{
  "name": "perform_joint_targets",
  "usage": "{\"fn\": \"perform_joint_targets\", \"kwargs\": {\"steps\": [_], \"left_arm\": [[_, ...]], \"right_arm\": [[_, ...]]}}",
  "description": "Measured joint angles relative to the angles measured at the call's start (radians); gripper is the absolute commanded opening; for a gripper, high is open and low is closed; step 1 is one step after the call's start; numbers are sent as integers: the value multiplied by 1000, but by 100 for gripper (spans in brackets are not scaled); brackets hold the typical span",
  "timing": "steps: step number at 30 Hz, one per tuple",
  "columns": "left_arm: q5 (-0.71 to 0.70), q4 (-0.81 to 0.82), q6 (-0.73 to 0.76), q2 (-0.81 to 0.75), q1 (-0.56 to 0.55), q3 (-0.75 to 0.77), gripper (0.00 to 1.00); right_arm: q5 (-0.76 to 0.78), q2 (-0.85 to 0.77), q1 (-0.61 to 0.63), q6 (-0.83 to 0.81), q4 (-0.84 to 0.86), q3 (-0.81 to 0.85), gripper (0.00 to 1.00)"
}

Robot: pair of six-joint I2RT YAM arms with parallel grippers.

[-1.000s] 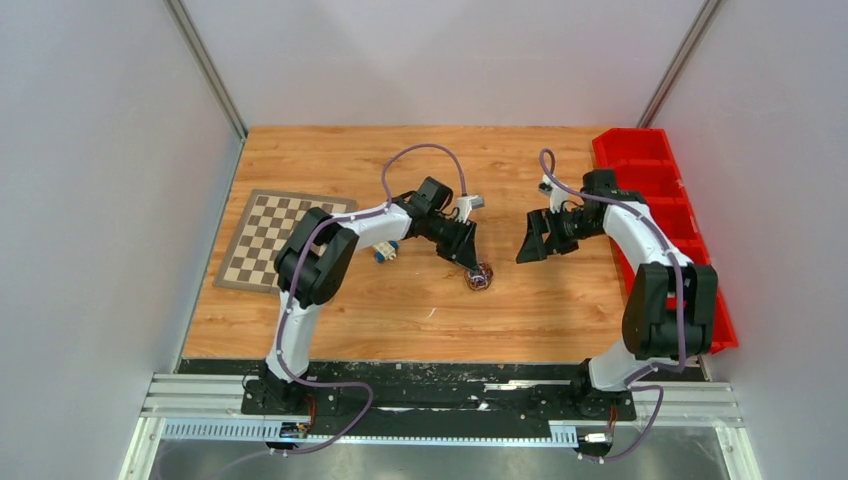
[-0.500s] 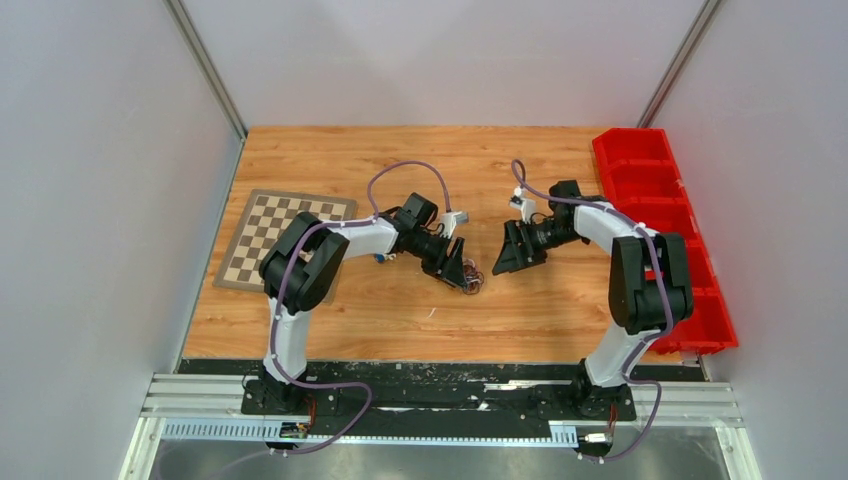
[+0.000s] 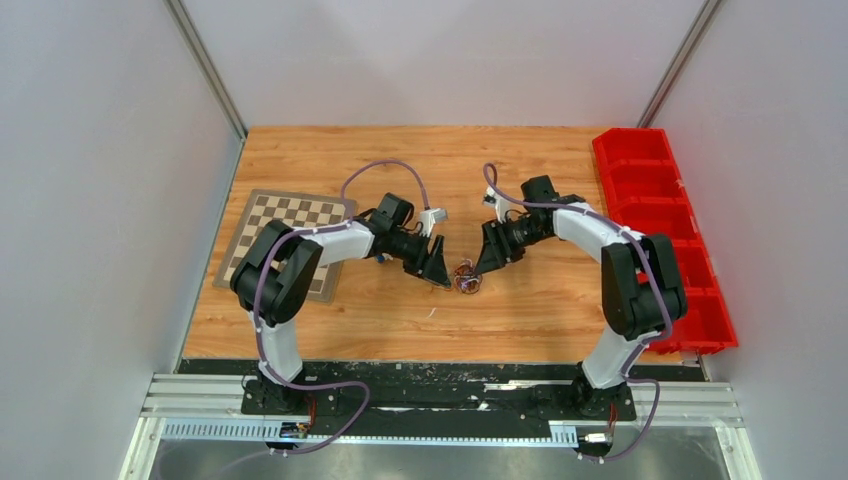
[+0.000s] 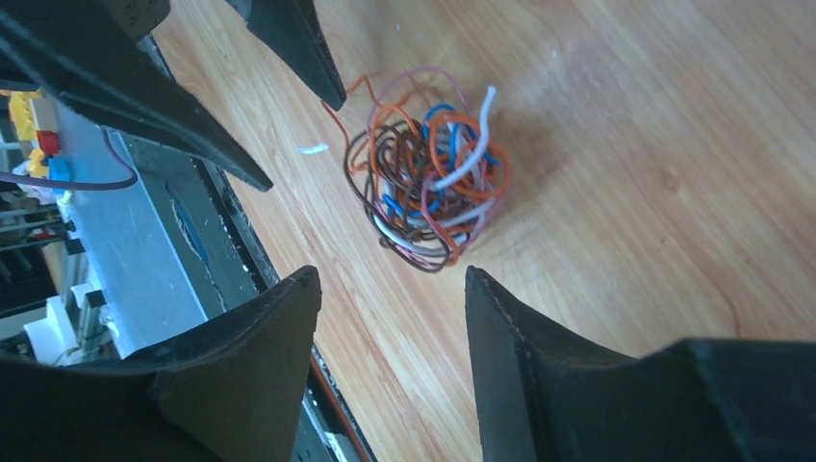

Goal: Untangle the cables

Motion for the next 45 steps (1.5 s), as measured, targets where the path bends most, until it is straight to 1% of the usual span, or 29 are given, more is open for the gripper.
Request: {"fn": "perform_joint_targets", "kwargs": {"steps": [5,9,15,16,18,20,22,24,27,28,31,35,36,38,41,45], "left_arm": [[34,28,-18,-10,52,-47,64],[58,32,-34,-10,98,-74,64],[71,33,-46,-10,140,-93,64],[72,33,-48,-10,142,-95,64],[72,33,-51,-10,140,-96,64],[73,34,-53,-10,139,-96,64],[74,34,-57,-10,139,-96,64],[76,35,-63,-10,139,-96,65],[79,35,-70,-10,136,-96,66],[79,35,-71,-10,135,-96,66],[79,37,-69,-9,125,-96,68],[79,61,-70,-9,98,-96,70],[80,74,-72,-6,95,-96,76],[85,107,-89,6,88,-95,79],[89,171,-124,32,86,-96,81],[87,261,-142,40,86,-108,80]], "right_arm": [[25,-43,65,1,33,21,55],[84,-71,142,-16,55,42,54],[216,-70,240,-66,73,57,50],[235,-67,251,-77,76,57,48],[263,-55,261,-98,80,58,44],[289,-37,262,-116,83,58,44],[312,-18,262,-132,84,58,36],[333,-5,262,-146,87,58,24],[355,-2,262,-165,91,54,16],[361,-2,262,-167,92,54,14],[369,-6,262,-169,95,54,1],[362,-47,262,-166,94,52,0],[357,-63,261,-166,95,52,0],[345,-93,260,-165,95,52,0],[317,-126,247,-158,95,52,0],[274,-132,214,-145,95,52,0]]}}
